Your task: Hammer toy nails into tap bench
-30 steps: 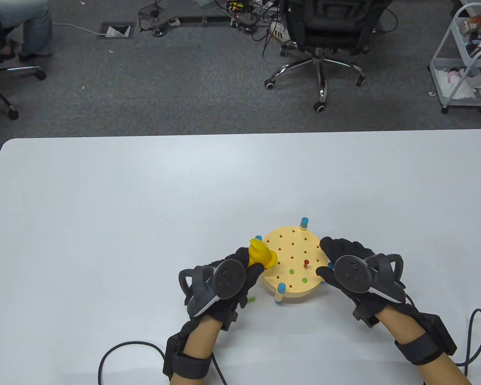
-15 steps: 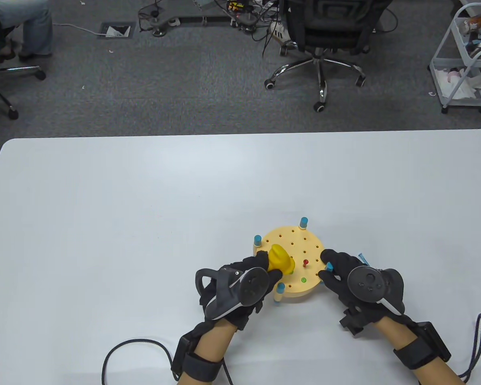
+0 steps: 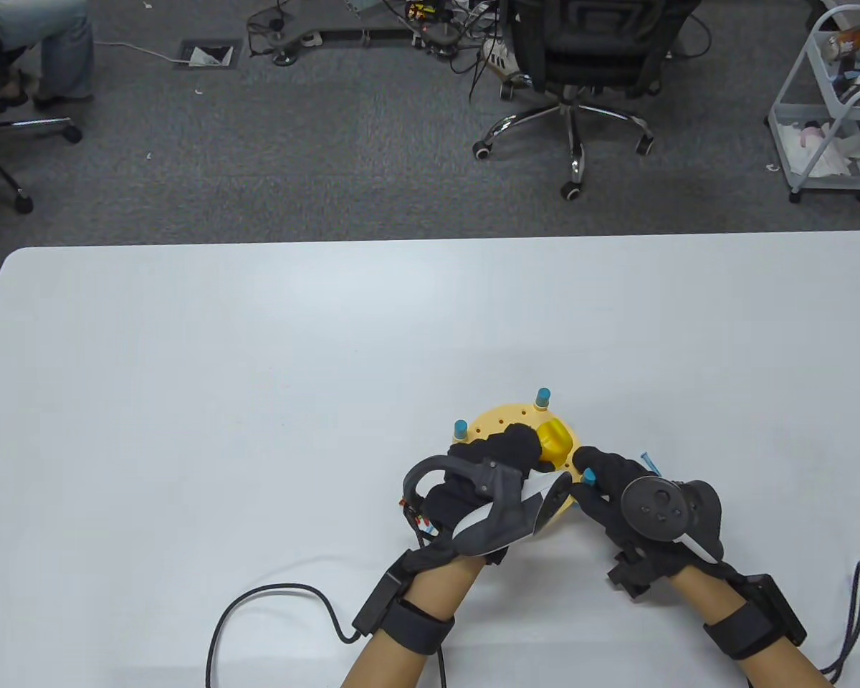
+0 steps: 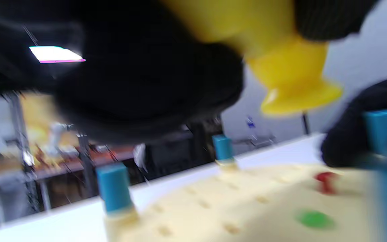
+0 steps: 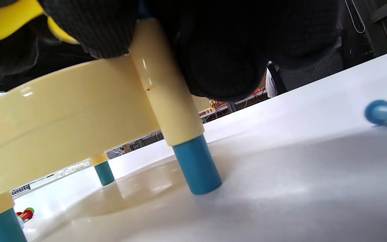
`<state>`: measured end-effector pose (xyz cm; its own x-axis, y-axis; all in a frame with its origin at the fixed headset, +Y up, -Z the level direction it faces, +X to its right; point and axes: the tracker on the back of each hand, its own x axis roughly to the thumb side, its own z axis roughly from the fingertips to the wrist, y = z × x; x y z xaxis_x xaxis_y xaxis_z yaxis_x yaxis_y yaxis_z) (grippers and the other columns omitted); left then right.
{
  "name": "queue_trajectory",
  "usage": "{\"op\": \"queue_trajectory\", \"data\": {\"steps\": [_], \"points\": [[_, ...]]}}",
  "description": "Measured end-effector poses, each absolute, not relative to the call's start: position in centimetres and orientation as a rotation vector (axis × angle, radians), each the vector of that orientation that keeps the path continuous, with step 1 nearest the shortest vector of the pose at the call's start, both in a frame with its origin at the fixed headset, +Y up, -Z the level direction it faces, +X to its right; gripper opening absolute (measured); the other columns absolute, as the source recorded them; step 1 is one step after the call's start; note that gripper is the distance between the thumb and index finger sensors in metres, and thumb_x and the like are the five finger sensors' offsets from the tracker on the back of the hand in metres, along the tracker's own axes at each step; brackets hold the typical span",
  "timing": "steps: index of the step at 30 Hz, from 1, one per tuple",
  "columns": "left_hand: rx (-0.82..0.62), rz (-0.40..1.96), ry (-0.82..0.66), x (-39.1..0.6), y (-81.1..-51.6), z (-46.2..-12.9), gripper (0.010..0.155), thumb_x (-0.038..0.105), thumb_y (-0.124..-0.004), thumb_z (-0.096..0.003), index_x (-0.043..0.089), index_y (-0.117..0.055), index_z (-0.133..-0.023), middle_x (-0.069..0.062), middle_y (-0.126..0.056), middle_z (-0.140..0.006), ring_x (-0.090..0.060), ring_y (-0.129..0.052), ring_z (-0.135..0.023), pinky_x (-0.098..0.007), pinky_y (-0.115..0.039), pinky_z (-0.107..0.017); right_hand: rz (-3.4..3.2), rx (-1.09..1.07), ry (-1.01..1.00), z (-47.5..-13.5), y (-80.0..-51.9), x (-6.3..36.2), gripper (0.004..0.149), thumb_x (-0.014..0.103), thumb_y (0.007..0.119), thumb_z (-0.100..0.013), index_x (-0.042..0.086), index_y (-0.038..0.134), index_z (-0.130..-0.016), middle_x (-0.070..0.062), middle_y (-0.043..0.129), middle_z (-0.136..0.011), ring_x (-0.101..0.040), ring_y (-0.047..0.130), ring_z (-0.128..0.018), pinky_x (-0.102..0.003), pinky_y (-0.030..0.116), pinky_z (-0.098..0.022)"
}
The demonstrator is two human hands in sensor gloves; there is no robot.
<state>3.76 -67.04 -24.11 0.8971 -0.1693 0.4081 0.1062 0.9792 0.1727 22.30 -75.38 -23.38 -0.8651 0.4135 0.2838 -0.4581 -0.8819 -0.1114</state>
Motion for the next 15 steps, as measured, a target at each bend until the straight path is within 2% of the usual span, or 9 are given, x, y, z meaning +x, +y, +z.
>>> {"op": "queue_trajectory", "data": {"steps": [1, 2, 4, 6, 7, 9, 10, 13, 15], "points": [[-0.087, -0.304, -0.408, 4.4, -68.5, -24.7, 0.063, 0.055, -0.07, -0.0363, 0.014, -0.081, -0.082, -0.014, -0.106, -0.042, -0.027, -0.106, -0.016, -0.038, -0.085, -0.007, 2.652, 0.349, -0.24, -23.4, -75.4, 22.3, 0.058, 0.045, 0.069, -0.041, 0.018, 0.067, -0.092, -0.015, 0.088, -0.076, -0.022, 0.096, -0.053, -0.039, 0.082, -0.042], [-0.052, -0.471, -0.325, 4.6, -67.9, -23.9, 0.062, 0.062, -0.06, -0.0333, 0.025, -0.073, -0.082, -0.002, -0.103, -0.046, -0.017, -0.107, -0.02, -0.031, -0.087, -0.012, 2.654, 0.349, -0.241, -23.4, -75.4, 22.3, 0.058, 0.045, 0.069, -0.041, 0.017, 0.067, -0.092, -0.015, 0.088, -0.076, -0.022, 0.096, -0.053, -0.039, 0.082, -0.042], [0.261, -0.483, -0.362, 4.6, -66.7, -23.4, 0.062, 0.062, -0.063, -0.033, 0.025, -0.079, -0.08, -0.002, -0.105, -0.042, -0.017, -0.107, -0.016, -0.031, -0.087, -0.009, 2.657, 0.35, -0.243, -23.4, -75.4, 22.3, 0.058, 0.045, 0.069, -0.041, 0.017, 0.067, -0.092, -0.015, 0.088, -0.076, -0.022, 0.096, -0.053, -0.039, 0.082, -0.042], [0.38, -0.251, -0.371, 4.0, -65.8, -23.0, 0.062, 0.061, -0.067, -0.0327, 0.023, -0.082, -0.08, -0.005, -0.106, -0.041, -0.021, -0.107, -0.015, -0.033, -0.086, -0.008, 2.657, 0.35, -0.242, -23.4, -75.4, 22.3, 0.058, 0.045, 0.069, -0.041, 0.017, 0.067, -0.092, -0.015, 0.088, -0.076, -0.022, 0.096, -0.053, -0.039, 0.082, -0.042], [0.295, -0.137, -0.405, 4.1, -66.2, -23.5, 0.062, 0.059, -0.071, -0.0324, 0.02, -0.085, -0.079, -0.009, -0.107, -0.04, -0.024, -0.106, -0.014, -0.036, -0.085, -0.007, 2.658, 0.349, -0.243, -23.4, -75.4, 22.3, 0.058, 0.045, 0.069, -0.041, 0.017, 0.067, -0.092, -0.015, 0.088, -0.076, -0.022, 0.096, -0.053, -0.039, 0.082, -0.042], [0.008, -0.247, -0.387, 4.8, -68.2, -24.5, 0.062, 0.055, -0.075, -0.0332, 0.015, -0.088, -0.079, -0.016, -0.108, -0.039, -0.03, -0.106, -0.013, -0.04, -0.084, -0.007, 2.66, 0.348, -0.241, -23.4, -75.4, 22.2, 0.058, 0.045, 0.069, -0.041, 0.017, 0.067, -0.092, -0.015, 0.088, -0.076, -0.022, 0.096, -0.053, -0.039, 0.082, -0.042], [-0.068, -0.453, -0.278, 4.9, -68.0, -24.4, 0.062, 0.062, -0.06, -0.0338, 0.026, -0.073, -0.082, -0.001, -0.103, -0.047, -0.016, -0.107, -0.021, -0.03, -0.088, -0.013, 2.661, 0.348, -0.238, -23.4, -75.4, 22.2, 0.058, 0.045, 0.069, -0.041, 0.017, 0.067, -0.092, -0.015, 0.088, -0.076, -0.022, 0.096, -0.053, -0.039, 0.082, -0.042], [0.243, -0.283, -0.333, 4.0, -66.8, -23.9, 0.062, 0.062, -0.064, -0.0332, 0.024, -0.08, -0.08, -0.003, -0.106, -0.042, -0.018, -0.107, -0.016, -0.032, -0.087, -0.01, 2.663, 0.362, -0.205, -23.6, -75.3, 22.4, 0.059, 0.046, 0.069, -0.041, 0.018, 0.067, -0.093, -0.015, 0.088, -0.077, -0.022, 0.096, -0.053, -0.039, 0.082, -0.042], [0.236, -0.1, -0.335, 2.7, -65.7, -23.5, 0.063, 0.06, -0.066, -0.0342, 0.021, -0.08, -0.081, -0.007, -0.106, -0.042, -0.021, -0.106, -0.017, -0.034, -0.086, -0.01, 2.646, 0.383, -0.118, -23.7, -74.8, 23.0, 0.063, 0.049, 0.067, -0.041, 0.017, 0.066, -0.096, -0.015, 0.087, -0.08, -0.023, 0.096, -0.054, -0.04, 0.081, -0.043]]}}
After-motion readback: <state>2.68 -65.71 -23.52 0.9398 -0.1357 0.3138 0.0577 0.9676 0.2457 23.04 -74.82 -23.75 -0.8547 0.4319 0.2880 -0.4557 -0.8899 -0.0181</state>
